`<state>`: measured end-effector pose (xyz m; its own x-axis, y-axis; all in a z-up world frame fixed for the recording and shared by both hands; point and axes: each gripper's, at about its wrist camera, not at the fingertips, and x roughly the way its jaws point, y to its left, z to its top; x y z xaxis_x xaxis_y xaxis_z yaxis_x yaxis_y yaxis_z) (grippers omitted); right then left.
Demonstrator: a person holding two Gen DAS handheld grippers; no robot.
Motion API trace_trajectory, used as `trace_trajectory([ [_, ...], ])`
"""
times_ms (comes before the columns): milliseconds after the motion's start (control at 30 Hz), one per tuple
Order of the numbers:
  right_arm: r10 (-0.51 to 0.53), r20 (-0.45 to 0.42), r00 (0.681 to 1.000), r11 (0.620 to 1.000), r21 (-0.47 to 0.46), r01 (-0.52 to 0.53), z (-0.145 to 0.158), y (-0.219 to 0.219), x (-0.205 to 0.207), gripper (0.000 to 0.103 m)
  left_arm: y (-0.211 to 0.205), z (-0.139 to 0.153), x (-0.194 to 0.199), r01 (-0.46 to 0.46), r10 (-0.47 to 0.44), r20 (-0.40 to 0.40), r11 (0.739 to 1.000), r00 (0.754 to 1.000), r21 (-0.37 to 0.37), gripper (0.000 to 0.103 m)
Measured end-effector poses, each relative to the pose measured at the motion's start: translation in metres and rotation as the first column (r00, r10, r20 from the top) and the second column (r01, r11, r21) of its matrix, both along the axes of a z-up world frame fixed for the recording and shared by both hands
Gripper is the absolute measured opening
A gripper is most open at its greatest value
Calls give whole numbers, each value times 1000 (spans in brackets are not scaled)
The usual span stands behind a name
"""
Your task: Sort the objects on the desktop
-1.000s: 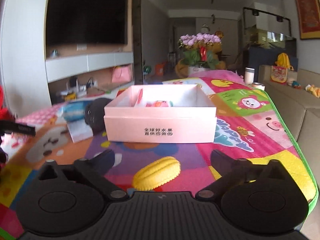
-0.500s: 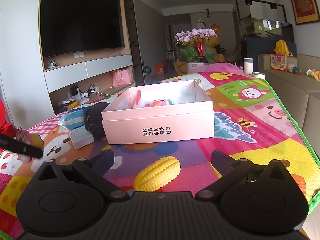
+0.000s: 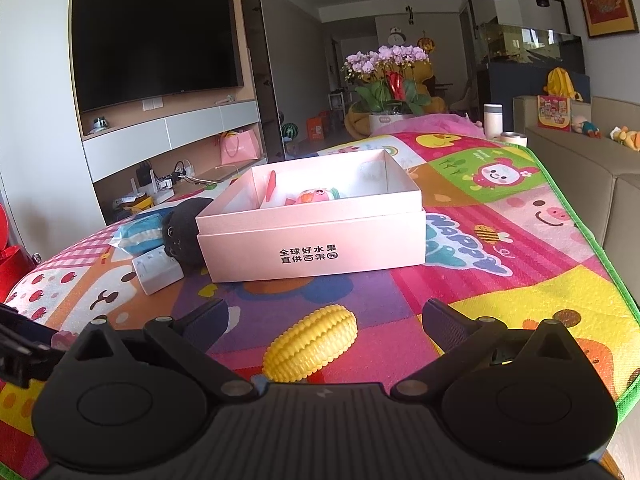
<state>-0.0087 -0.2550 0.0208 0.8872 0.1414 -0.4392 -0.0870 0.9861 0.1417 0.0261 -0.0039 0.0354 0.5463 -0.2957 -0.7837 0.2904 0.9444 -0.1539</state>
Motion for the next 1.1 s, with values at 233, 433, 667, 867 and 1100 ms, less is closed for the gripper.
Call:
trace_trajectory([
  [233, -4, -11, 1000, 1000, -1, 4, -1, 0, 2, 103, -7, -5, -26, -52, 52, 41, 998, 998, 16, 90],
  [433, 96, -6, 995, 990, -100, -96, 5, 17, -7, 103, 1, -1, -45, -71, 66, 122, 997, 990, 36, 95],
  [667, 495, -22, 869, 852, -182, -490, 30, 76, -32, 83, 66, 20, -55, -265, 276, 200, 961, 940, -83, 98],
  [867, 596, -120, 794, 745, -284, -603, 21, 137, -27, 42, 106, 18, -56, -392, 417, 187, 906, 889, -159, 99],
  [1100, 504, -231, 832, 859, 30, -512, 26, 104, 36, 31, 108, 0, -55, -371, 401, 140, 907, 906, -198, 100],
])
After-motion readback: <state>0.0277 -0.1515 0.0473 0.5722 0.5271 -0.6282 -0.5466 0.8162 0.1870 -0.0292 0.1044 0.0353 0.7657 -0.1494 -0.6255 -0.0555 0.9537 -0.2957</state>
